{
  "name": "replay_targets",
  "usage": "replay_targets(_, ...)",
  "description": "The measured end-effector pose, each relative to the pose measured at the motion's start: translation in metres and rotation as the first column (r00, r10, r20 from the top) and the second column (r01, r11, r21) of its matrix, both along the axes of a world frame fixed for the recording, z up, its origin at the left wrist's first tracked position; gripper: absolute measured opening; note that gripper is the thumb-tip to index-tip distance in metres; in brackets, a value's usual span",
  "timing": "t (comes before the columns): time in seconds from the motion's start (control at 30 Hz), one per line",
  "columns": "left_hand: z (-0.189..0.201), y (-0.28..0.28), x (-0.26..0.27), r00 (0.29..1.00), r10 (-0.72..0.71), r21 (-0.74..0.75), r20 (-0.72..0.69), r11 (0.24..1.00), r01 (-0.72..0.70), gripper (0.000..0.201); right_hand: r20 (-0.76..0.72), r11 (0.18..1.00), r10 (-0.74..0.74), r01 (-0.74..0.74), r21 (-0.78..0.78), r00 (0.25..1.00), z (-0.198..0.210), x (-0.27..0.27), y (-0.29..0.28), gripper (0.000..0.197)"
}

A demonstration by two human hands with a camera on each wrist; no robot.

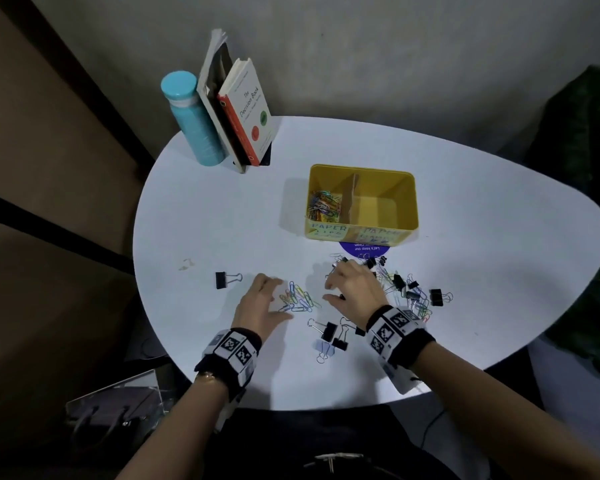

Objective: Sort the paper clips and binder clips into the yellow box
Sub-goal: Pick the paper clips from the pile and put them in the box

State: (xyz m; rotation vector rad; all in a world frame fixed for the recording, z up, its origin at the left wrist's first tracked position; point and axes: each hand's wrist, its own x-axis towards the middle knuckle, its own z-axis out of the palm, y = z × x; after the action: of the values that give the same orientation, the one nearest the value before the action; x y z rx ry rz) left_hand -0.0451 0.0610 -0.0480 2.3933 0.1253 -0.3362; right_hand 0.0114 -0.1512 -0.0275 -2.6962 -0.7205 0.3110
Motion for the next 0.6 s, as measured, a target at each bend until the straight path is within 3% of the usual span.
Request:
replay_targets(0.1,0.001,0.011,0.002,0.997,-0.020,0.014,-0.077,1.000,0.021,0.085,-0.213,0.997,-0.066,0.057,-0.047,0.975,0.003,-0.002,0.024,0.048)
replay_targets(0.2,0.002,0.003,0.007,0.996,-0.055,0.011,-0.069,0.998,0.056,0.073,-0.326,0.994,-0.109,0.094,-0.061,0.939,-0.004,-0.002,0.038,0.063)
replay_targets(0.33,0.000,-0.009,0.012,1.000,-0.026,0.033,0.007,0.999,0.026,0.028,-0.351,0.970,-0.165,0.215,0.109,0.922,-0.012,0.001,0.042,0.038)
replay_targets(0.4,-0.003,-0.010,0.012,0.998,-0.049,0.078,0.046,0.996,0.045,0.016,-0.303,0.970,-0.158,0.205,0.131,0.940,-0.014,0.001,0.040,0.024)
replay_targets(0.6,0.000,-0.014,0.023,0.971,-0.241,0.336,-0.007,0.914,0.229,0.022,-0.091,0.998,0.037,-0.033,0.054,0.995,-0.021,-0.003,0.035,0.016)
